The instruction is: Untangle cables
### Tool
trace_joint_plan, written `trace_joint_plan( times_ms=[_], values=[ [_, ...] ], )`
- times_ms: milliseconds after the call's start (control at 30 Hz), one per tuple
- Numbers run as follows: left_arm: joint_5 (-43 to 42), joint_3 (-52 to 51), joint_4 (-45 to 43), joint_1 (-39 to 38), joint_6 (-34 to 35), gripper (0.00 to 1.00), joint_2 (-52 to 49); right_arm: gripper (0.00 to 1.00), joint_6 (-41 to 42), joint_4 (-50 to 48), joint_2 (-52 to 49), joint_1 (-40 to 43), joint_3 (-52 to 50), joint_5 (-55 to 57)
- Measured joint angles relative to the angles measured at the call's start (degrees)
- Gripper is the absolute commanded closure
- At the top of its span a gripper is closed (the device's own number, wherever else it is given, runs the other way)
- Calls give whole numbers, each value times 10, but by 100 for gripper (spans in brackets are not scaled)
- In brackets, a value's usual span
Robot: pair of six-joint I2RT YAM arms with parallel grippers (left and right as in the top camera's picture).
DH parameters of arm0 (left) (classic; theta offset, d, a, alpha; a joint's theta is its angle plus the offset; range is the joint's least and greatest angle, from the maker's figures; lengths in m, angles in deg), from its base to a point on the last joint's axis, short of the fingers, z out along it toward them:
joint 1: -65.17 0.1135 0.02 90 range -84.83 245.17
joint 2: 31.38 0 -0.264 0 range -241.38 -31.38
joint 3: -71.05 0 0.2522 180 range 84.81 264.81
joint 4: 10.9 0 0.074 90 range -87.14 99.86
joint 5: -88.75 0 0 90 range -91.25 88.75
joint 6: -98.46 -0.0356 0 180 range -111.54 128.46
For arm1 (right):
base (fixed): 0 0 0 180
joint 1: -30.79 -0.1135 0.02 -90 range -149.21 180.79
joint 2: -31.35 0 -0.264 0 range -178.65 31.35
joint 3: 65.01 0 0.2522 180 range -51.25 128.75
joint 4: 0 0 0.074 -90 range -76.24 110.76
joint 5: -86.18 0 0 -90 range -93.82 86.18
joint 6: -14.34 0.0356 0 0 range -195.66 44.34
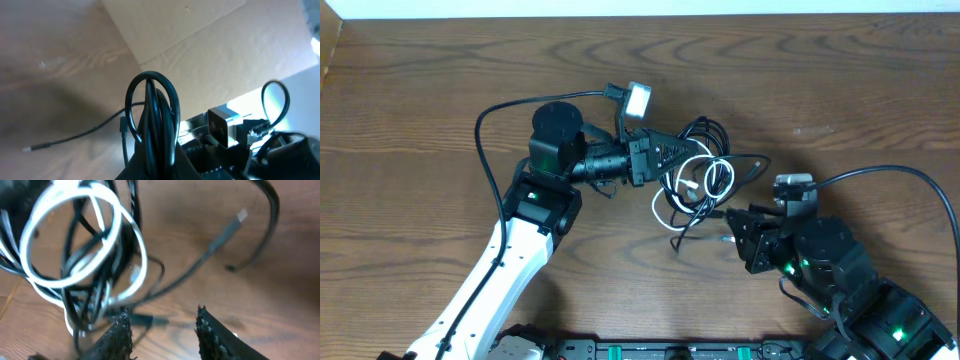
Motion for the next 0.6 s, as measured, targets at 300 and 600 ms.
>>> trace_joint_plan(
  times_ms=[300, 600],
  values=[
    [-5, 0, 0, 0, 93, 92, 0, 59, 15, -26, 0, 0, 0, 0],
    [-14, 0, -1, 0, 126, 92, 0, 64, 67, -46, -13, 0, 0, 0]
  ],
)
